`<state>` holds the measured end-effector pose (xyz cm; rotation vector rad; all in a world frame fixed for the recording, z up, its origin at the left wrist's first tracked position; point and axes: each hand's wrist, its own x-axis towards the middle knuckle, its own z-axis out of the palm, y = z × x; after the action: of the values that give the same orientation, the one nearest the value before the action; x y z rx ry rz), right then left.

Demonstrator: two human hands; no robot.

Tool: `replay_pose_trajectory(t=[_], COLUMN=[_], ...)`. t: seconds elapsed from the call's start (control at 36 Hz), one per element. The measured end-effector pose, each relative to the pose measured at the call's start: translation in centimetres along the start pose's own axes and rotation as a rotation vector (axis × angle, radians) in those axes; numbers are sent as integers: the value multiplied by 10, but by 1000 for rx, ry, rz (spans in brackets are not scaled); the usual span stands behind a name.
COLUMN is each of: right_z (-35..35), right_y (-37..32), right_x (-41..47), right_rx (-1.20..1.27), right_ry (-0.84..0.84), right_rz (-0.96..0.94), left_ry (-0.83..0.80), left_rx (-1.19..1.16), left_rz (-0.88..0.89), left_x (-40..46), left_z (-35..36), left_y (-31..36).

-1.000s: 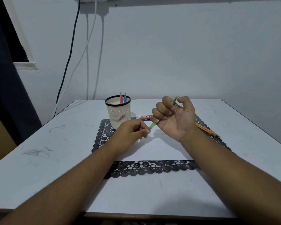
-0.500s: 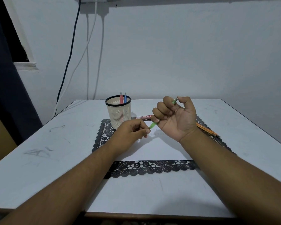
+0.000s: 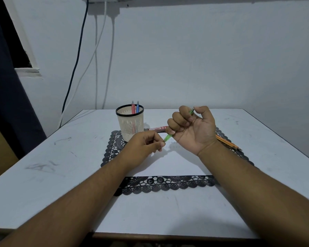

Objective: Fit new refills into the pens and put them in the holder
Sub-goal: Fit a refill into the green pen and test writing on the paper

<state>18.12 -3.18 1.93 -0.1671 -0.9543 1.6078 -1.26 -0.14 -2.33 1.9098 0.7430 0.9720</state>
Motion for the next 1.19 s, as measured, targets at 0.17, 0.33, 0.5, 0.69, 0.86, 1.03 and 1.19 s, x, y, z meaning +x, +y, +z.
replay_pose_trajectory(t=[0.17, 0.33, 0.5, 0.69, 0.86, 1.03, 1.19], right_z=[-1, -3, -4, -3, -3, -4, -4], right_y=[1, 1, 0, -1, 0, 1, 1], right_x=[0, -1, -1, -1, -1, -1, -2], right_rx=[16, 71, 103, 112, 104, 110, 126], right_ry=[12, 68, 117, 149, 148, 145, 163], right_rz=[-13, -37, -84, -96, -98, -93, -89], left_ry=[5, 11, 22, 24, 23, 39, 72], left_rx=[2, -6, -48, -48, -39, -19, 91], left_rz=[2, 14, 21, 29, 27, 24, 75], left_x=[0, 0, -1, -2, -3, -3, -3], left_z=[0, 0, 0, 1, 1, 1, 1], left_y=[1, 1, 1, 5, 5, 6, 4])
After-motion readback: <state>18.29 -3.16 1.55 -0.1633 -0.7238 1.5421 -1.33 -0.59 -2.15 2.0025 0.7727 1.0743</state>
